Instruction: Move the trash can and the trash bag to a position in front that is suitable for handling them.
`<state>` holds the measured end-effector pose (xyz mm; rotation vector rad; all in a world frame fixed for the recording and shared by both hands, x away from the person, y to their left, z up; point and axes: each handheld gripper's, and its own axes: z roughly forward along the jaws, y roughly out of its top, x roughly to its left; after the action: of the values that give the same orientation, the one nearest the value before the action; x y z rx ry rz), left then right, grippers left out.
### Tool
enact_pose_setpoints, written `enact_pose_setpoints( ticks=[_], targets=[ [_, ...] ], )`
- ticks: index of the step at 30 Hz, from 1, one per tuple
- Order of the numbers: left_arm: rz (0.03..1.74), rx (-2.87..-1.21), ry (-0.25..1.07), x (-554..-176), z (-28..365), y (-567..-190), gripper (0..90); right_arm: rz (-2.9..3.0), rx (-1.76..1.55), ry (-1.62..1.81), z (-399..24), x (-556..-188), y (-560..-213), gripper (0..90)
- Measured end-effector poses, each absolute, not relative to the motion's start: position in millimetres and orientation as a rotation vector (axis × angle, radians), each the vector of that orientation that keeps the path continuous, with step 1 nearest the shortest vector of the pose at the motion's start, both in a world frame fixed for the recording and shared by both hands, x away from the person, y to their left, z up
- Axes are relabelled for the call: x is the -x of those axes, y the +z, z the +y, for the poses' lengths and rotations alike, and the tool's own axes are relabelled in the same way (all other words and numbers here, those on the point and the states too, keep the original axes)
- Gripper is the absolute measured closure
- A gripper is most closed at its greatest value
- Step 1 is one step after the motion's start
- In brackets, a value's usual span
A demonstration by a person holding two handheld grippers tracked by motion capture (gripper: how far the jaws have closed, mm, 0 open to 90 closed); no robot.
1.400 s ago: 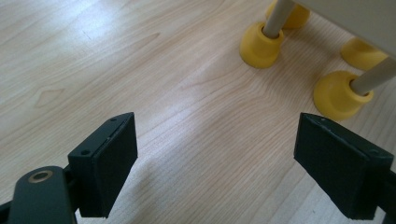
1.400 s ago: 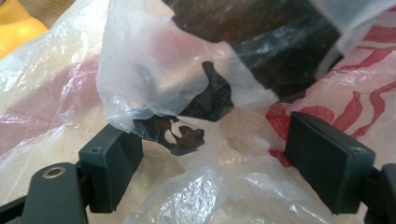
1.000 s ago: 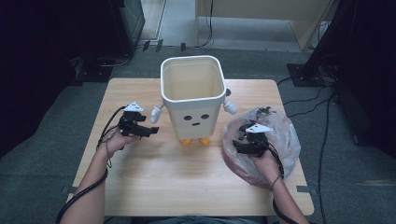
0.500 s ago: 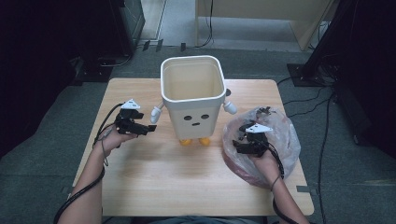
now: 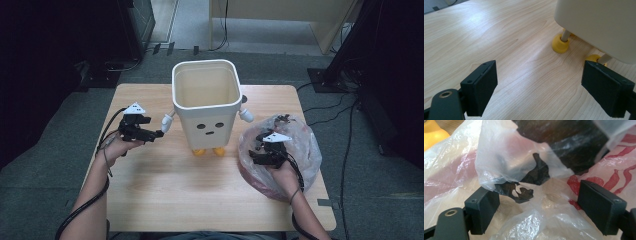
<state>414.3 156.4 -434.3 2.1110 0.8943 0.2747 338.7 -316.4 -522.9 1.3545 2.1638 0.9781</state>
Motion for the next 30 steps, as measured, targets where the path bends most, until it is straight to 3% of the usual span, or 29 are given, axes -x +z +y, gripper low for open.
enact_pose_setpoints(
  ticks=[30],
  targets=[
    [0.895, -2.099, 0.262, -422, 161, -416, 13.7, 2.160, -1.357, 0.974, -316, -338, -523, 17.7]
  ],
)
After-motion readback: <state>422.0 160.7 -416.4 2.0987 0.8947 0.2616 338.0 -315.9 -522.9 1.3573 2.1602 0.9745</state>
